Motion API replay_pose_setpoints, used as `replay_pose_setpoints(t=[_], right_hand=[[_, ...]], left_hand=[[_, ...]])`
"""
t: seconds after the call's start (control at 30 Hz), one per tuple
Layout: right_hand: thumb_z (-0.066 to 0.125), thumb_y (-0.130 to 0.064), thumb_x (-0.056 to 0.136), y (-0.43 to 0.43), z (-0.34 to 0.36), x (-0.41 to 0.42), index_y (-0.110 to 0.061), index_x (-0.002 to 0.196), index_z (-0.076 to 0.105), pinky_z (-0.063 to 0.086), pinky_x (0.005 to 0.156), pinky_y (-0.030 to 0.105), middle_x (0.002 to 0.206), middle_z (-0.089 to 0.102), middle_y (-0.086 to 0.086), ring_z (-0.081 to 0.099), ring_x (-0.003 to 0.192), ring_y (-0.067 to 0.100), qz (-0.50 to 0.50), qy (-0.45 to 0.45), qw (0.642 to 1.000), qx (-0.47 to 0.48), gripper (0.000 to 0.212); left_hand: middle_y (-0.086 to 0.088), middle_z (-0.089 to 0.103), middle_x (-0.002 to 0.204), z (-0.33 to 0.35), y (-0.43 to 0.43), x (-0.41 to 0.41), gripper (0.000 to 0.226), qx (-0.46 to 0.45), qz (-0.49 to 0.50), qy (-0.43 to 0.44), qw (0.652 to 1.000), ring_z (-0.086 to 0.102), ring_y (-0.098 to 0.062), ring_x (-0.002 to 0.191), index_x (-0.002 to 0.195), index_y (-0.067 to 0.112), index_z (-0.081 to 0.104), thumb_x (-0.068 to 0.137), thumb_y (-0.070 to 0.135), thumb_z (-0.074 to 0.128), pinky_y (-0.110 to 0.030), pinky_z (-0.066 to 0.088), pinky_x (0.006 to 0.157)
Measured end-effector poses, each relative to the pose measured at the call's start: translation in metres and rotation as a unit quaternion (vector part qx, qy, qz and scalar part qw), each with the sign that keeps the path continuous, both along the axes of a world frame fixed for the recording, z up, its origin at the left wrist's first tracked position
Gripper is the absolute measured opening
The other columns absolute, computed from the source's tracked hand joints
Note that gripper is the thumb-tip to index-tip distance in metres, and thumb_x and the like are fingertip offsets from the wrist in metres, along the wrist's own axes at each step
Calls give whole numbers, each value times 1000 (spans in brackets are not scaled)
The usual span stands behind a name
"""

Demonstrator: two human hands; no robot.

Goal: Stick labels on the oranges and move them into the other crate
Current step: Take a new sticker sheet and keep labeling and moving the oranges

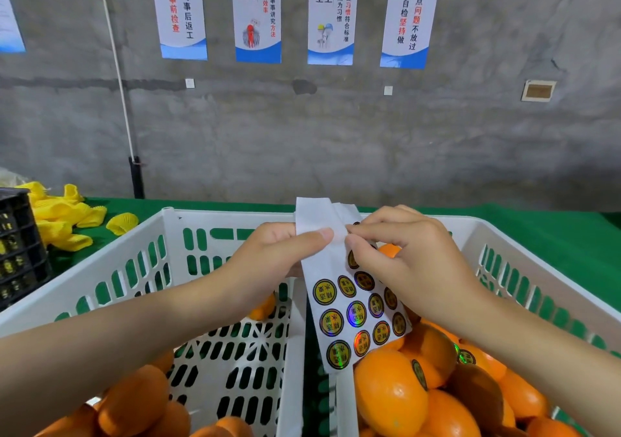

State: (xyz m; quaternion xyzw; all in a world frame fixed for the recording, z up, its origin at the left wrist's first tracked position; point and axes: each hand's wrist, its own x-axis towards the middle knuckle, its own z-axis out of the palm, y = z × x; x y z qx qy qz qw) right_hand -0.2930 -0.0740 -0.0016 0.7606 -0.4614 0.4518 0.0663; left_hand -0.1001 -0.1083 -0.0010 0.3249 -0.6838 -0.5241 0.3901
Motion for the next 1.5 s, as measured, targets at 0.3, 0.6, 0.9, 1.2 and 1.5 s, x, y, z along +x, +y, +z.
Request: replay_pose_setpoints(t=[0.3, 0.6, 0.9, 1.2, 1.5], right_hand=[[58, -25, 88, -3, 0, -5, -26, 73, 67, 43, 65, 29, 74, 60, -12, 55, 77, 12, -35, -54, 997, -32, 17], [42, -41, 95, -2, 4, -4, -31, 116, 62, 30, 102, 25, 116, 52, -22, 40, 117, -3, -65, -50, 996, -13, 30], [31, -47, 99, -1, 10, -3, -30, 102, 61, 43, 80, 42, 82, 60, -7, 57, 89, 11, 29, -167, 984, 61, 35], [34, -55, 99, -4, -1, -3, -20, 75, 67, 47, 64, 38, 62, 60, -5, 57, 66, 12, -21, -75, 994, 75, 54], [26, -64, 94, -2, -9, -2, -16, 50, 33, 24, 45, 30, 44, 39, 0, 42, 49, 19, -69, 55, 993, 72, 66]], left_hand=[[3, 79, 87, -1, -1, -4, 31, 18, 70, -19, 997, 75, -11, 77, 83, 20, 76, 101, 32, 54, -15, 55, 63], [-4, 77, 109, -1, -1, -4, 26, 91, -4, 28, 995, 71, -23, 108, 105, 14, 74, 96, 30, 55, -30, 53, 96], [-9, 68, 130, 7, 8, -3, 50, 160, -145, 30, 976, 63, -25, 123, 134, 5, 57, 91, 29, 48, -38, 45, 109], [26, 73, 104, 9, 9, 10, 48, -68, -148, -212, 964, 65, 10, 100, 97, 44, 75, 95, 69, 34, -17, 44, 87], [-2, 71, 97, -13, -83, 65, 39, -120, 65, -583, 801, 66, -19, 87, 99, 12, 70, 105, 36, 40, -30, 51, 81]])
